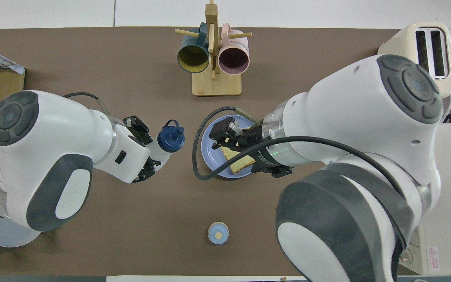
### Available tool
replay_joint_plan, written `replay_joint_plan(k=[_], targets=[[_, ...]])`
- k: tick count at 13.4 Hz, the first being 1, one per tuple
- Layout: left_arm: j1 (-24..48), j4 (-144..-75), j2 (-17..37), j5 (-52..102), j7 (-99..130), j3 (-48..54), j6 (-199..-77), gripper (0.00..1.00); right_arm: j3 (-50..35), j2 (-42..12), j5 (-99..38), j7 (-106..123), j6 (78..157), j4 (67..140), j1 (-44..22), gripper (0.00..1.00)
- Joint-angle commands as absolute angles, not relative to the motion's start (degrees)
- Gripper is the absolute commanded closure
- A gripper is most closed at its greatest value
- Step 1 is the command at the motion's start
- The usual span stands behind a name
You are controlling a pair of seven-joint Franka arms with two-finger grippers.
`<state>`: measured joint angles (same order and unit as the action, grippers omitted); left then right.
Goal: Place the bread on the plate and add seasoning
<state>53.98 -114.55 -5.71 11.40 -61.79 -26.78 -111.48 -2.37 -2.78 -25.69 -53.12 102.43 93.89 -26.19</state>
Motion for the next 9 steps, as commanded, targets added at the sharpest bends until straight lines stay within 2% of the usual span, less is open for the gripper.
replay_joint_plan(k=[1,3,5,8,9], targets=[[54.67,-117.16,-8.43,10.28,-67.58,-26.64,-110.13,1.00,-2.46,-1.49,-26.98,-56.24,103.80,95.63,-27.07,0.00],[54.67,-118.38,-9.31,10.37,-67.68,-25.76,-109.78,1.00,-2.46,-1.58,-27.07,-58.17,104.84,95.36,-27.33,0.00],[54.67,-119.17,-9.75,10.37,-67.76,-25.66,-109.69,1.00,-2.46,-1.76,-27.07,-60.46,110.02,95.97,-28.99,0.00],[54.67,-119.62,-10.20,10.37,-66.89,-25.05,-109.34,1.00,-2.46,-2.11,-26.98,-64.50,112.23,96.76,-31.98,0.08],[54.67,-119.62,-10.20,10.37,-66.80,-24.70,-109.34,1.00,-2.46,-2.11,-26.98,-64.69,113.37,97.20,-33.04,0.15]])
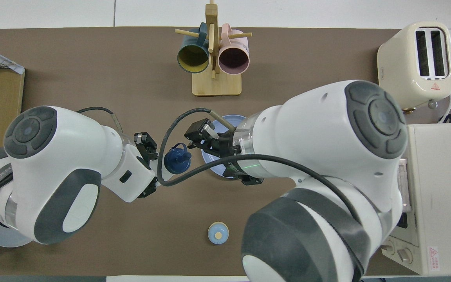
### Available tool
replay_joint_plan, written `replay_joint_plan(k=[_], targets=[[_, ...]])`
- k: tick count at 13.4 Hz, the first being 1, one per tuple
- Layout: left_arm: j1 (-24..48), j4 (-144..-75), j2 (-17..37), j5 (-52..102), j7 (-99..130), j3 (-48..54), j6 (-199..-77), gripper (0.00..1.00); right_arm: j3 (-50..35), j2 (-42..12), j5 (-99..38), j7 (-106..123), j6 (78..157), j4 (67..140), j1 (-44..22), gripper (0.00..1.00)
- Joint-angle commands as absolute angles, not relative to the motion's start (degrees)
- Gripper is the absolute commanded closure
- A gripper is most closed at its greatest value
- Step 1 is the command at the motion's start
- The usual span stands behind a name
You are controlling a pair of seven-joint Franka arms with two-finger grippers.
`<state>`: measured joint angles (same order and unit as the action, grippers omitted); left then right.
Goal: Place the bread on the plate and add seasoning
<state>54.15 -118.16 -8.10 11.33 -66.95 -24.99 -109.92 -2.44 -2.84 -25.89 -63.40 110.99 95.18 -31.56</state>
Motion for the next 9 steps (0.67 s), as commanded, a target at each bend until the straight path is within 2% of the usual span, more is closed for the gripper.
replay_joint_plan(k=[1,4,9], targets=[[54.67,-119.62,-10.20,10.37,-66.80,-24.70,-109.34,1.00,-2.46,-2.28,-26.98,-65.04,115.03,97.38,-33.83,0.19],[54.67,-119.62,-10.20,10.37,-66.62,-24.61,-109.42,1.00,-2.46,-3.34,-26.37,-67.06,117.33,97.30,-35.16,0.30],[54.67,-119.62,-10.37,10.46,-66.18,-24.61,-109.51,1.00,-2.37,-3.69,-26.02,-66.45,115.93,96.42,-34.37,0.31]])
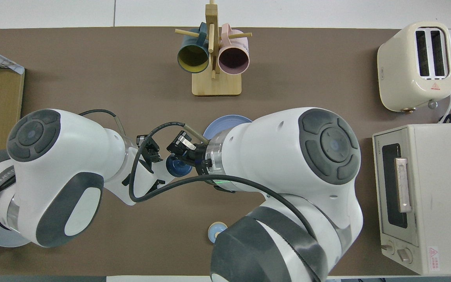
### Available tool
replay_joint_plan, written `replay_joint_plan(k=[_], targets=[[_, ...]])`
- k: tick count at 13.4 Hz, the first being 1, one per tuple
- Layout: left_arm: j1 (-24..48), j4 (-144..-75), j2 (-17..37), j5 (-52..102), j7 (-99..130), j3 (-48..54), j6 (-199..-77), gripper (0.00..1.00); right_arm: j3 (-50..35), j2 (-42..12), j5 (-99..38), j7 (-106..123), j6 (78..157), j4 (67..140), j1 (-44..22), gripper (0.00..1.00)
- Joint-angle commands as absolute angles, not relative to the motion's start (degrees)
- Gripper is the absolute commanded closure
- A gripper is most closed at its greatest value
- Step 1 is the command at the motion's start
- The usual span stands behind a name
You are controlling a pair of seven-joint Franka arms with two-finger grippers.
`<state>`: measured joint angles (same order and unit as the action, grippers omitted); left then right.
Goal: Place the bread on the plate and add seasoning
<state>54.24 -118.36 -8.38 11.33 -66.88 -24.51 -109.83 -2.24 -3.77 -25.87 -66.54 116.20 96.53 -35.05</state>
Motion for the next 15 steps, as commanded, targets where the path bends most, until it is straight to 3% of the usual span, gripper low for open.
replay_joint_plan(k=[1,5,6,7,13,15], targets=[[54.67,-119.62,-10.37,10.46,-66.18,-24.61,-109.51,1.00,-2.37,-3.78,-26.02,-66.53,114.01,95.72,-34.10,0.33],[54.67,-119.62,-10.55,10.46,-66.18,-24.61,-109.42,1.00,-2.37,-4.22,-26.19,-66.80,112.41,94.48,-33.49,0.37],[54.67,-119.62,-10.63,10.46,-66.18,-24.61,-109.42,1.00,-2.29,-4.31,-26.19,-66.80,112.50,94.40,-33.49,0.48],[54.67,-119.62,-10.63,10.46,-66.09,-24.61,-109.42,1.00,-2.29,-4.39,-26.28,-66.88,112.50,94.31,-33.49,0.51],[54.67,-119.62,-10.63,10.46,-65.22,-24.43,-109.86,1.00,-2.37,-4.31,-26.19,-67.06,114.43,94.83,-33.84,0.53],[54.67,-119.62,-10.63,10.46,-65.13,-24.17,-109.95,1.00,-2.37,-4.31,-26.19,-67.15,114.43,94.83,-33.84,0.63]])
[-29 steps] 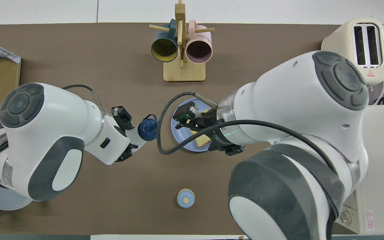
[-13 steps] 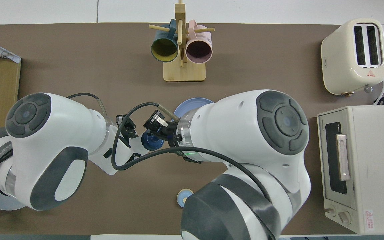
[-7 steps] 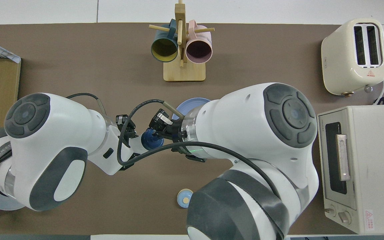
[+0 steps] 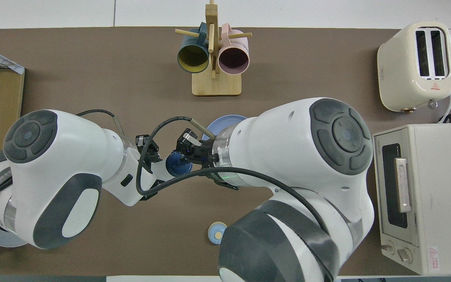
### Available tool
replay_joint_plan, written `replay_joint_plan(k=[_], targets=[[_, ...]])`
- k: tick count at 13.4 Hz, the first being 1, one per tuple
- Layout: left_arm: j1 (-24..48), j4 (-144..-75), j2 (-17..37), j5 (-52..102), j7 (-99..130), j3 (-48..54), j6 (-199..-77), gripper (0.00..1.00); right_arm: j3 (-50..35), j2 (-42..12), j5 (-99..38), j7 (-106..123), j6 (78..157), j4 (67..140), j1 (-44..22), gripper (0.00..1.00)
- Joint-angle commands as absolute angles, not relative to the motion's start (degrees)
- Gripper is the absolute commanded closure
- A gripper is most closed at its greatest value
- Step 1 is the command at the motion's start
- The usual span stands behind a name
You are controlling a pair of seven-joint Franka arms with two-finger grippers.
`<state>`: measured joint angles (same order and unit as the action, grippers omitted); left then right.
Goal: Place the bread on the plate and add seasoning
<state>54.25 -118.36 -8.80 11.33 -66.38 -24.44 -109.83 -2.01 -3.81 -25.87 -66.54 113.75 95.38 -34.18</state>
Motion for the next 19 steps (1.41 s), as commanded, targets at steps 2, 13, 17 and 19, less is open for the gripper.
replay_joint_plan(k=[2,13,17,19], targets=[[54.67,-119.62,-10.63,10.46,-65.13,-24.17,-109.95,1.00,-2.37,-4.31,-26.37,-67.24,114.35,94.75,-33.58,0.79],[54.67,-119.62,-10.63,10.46,-64.95,-24.17,-109.60,1.00,-1.85,-4.66,-28.56,-70.66,120.75,94.74,-31.91,0.97],[54.67,-119.62,-10.63,10.46,-64.95,-24.26,-109.42,1.00,-1.85,-3.78,-31.37,-69.96,131.28,99.13,-32.34,0.97],[54.67,-119.62,-10.63,10.46,-64.86,-24.26,-109.34,1.00,-1.93,-3.78,-32.51,-69.96,134.81,99.58,-32.61,0.97]])
